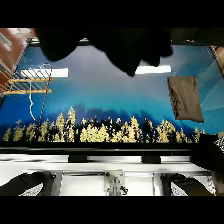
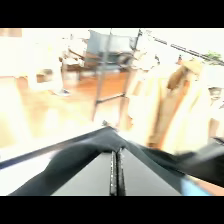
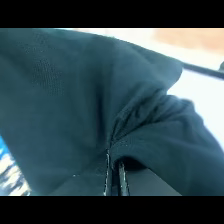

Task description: Fold the shirts.

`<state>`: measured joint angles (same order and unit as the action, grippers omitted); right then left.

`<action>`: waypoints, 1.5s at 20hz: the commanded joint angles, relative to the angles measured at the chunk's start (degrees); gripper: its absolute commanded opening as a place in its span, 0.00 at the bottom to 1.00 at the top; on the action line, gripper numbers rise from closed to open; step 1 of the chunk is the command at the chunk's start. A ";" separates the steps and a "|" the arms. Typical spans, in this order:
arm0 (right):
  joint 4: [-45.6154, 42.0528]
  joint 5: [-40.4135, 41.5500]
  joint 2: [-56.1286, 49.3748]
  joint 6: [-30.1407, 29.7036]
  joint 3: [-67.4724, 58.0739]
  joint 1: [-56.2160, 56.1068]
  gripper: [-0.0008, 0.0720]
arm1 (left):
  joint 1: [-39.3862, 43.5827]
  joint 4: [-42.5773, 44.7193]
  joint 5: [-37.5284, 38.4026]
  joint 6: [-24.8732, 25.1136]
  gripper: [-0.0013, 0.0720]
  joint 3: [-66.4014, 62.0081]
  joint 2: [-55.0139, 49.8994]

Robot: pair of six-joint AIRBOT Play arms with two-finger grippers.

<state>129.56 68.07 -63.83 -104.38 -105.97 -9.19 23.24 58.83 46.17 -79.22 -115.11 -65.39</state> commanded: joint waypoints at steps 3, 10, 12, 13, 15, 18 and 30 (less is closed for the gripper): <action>-6.32 22.80 -1.18 8.61 1.92 0.02 0.09 | -0.13 12.28 6.91 -2.69 0.07 6.45 -2.51; -6.80 7.32 -1.92 9.88 38.84 0.02 0.09 | 0.00 13.16 21.62 -4.72 0.07 19.67 -17.22; -6.05 0.48 -4.59 10.03 45.53 0.02 0.09 | 0.00 12.44 21.68 -9.94 0.07 22.12 -22.49; -5.60 -1.95 -6.67 10.16 47.30 0.04 0.09 | 0.00 11.30 22.05 -12.17 0.07 22.32 -25.20; -4.70 -4.52 -10.73 10.14 47.69 0.09 0.09 | -0.02 7.43 22.08 -14.10 0.07 22.27 -29.11; -4.15 -9.33 -12.28 9.73 46.12 0.28 0.33 | -0.26 5.20 22.36 -14.03 0.50 21.86 -30.03; -14.01 14.12 -13.27 4.00 41.38 25.53 0.81 | -5.77 16.17 40.83 -14.78 0.99 30.34 -25.97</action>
<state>116.51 74.30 -76.79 -98.26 -70.04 10.92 17.65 75.42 89.45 -92.62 -92.36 -92.62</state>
